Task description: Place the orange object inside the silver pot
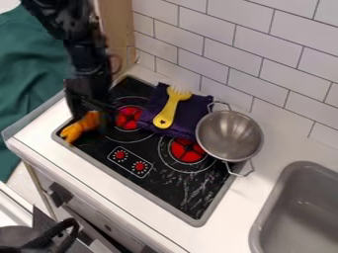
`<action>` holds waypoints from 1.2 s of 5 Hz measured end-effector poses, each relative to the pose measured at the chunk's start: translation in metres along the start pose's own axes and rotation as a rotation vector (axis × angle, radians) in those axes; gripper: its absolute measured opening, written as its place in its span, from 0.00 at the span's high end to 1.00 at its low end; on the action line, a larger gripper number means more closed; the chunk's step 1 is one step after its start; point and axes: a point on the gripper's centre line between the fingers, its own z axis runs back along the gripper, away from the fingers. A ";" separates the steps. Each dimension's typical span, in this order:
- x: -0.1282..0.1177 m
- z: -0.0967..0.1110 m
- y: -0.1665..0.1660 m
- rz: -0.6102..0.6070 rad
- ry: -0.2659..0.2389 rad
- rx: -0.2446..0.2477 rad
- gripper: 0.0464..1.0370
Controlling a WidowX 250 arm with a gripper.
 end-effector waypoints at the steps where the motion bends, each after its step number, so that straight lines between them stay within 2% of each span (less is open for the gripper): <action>1: -0.005 -0.014 0.010 0.015 0.032 -0.029 0.03; 2: 0.003 -0.017 0.015 0.018 0.017 -0.030 0.09; 3: -0.001 -0.016 0.013 0.023 0.014 -0.019 0.36; 4: -0.005 0.007 -0.004 0.022 -0.012 0.013 0.60; 5: 0.006 0.056 -0.038 0.003 -0.164 0.078 0.64; 6: 0.014 0.099 -0.082 -0.020 -0.284 0.137 0.64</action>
